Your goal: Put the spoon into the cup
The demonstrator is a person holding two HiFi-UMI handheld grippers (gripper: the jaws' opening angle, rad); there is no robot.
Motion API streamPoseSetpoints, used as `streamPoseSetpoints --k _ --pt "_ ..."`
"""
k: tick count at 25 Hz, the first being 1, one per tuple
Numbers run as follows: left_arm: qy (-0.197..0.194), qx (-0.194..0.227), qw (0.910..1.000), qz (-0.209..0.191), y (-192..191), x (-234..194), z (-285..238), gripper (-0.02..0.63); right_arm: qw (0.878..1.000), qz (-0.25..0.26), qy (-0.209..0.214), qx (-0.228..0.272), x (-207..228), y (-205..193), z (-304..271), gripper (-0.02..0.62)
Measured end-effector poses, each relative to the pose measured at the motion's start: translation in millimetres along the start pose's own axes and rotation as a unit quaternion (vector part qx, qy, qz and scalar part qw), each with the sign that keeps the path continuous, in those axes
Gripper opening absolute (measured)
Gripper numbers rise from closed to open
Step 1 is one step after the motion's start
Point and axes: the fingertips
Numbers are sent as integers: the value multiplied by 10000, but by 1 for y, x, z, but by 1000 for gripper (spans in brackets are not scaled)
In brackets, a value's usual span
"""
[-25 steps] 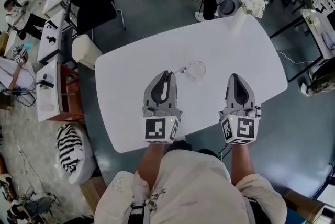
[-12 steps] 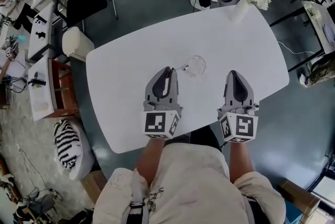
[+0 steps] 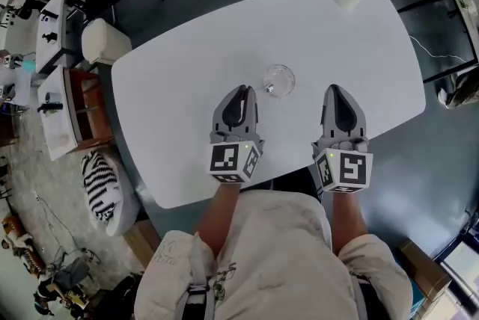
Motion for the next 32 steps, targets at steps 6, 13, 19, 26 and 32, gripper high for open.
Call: streamPoseSetpoints --k 6,13,19,26,32 --pt "183 -364 9991 125 -42 -10 -17 40 9993 -121 231 -261 1 -31 -19 -12" --pt "281 -611 9977 50 -71 -10 -34 40 9976 -271 434 -471 3 -57 -40 -12" --pt "419 -735 9964 -37 -88 -9 -42 40 9959 -405 491 -643 12 -76 -47 -12" --pt "467 -875 9951 -59 -97 -15 -45 49 9953 -446 553 -663 11 -82 -57 -12" --pt "438 -892 9949 -140 -99 -17 -47 84 9956 -442 531 -634 12 -82 -55 -12"
Point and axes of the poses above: the fingertips, and each gripper's own axes: z backward along the fingers, x to its right, y out of its top, and after that the axes turned 14 degrees about x, right-handed
